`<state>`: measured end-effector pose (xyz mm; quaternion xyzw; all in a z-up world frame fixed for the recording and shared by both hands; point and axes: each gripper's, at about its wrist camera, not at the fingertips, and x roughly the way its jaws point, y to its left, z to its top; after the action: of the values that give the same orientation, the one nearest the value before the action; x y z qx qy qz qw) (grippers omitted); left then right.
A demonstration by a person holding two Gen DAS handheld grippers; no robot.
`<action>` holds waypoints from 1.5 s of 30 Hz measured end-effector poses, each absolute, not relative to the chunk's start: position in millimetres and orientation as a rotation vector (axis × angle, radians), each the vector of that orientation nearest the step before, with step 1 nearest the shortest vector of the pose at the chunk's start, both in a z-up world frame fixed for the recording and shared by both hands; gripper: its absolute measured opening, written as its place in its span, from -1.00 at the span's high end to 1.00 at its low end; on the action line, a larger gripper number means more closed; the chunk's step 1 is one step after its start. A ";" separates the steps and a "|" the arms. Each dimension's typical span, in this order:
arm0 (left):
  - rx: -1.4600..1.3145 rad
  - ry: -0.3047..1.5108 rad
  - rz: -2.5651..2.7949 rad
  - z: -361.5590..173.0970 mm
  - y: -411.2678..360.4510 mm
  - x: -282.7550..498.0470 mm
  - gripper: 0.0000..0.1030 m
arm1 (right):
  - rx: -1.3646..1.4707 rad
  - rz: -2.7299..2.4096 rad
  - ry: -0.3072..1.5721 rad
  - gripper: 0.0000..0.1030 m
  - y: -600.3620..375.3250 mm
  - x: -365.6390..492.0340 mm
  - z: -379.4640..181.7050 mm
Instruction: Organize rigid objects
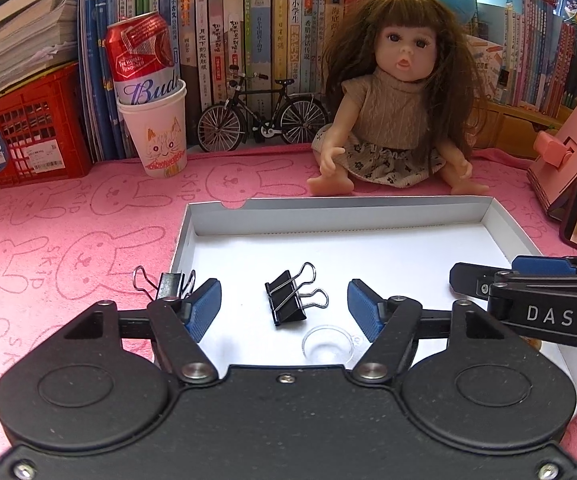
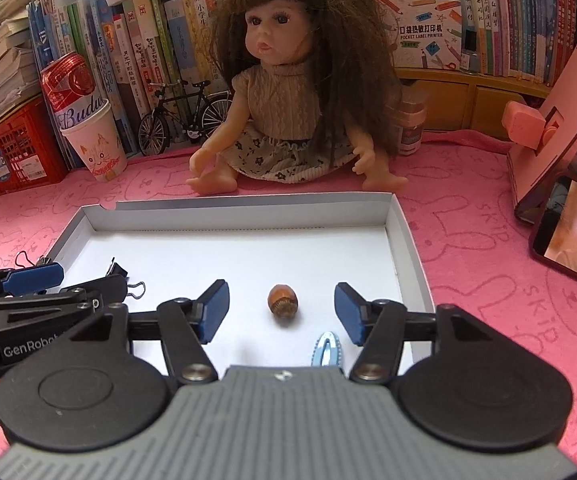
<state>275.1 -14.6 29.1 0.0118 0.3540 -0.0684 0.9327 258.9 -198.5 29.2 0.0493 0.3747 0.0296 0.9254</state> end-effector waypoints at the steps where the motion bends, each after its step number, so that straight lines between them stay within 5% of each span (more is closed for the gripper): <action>1: 0.023 0.720 -0.141 30.1 -14.5 273.1 -0.43 | 0.102 0.060 0.762 -0.56 -198.8 257.1 30.5; 8: 0.020 0.694 -0.145 35.6 -12.8 260.5 -0.56 | 0.093 0.061 0.729 -0.68 -199.7 244.3 37.7; 45: 0.001 0.603 -0.163 47.8 -0.3 189.9 -0.58 | 0.021 0.057 0.575 -0.93 -196.3 170.7 53.4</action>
<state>189.9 -0.3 47.8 0.0004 0.2968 -0.0800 0.9516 170.8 -196.3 53.4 0.0104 0.2835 0.0281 0.9585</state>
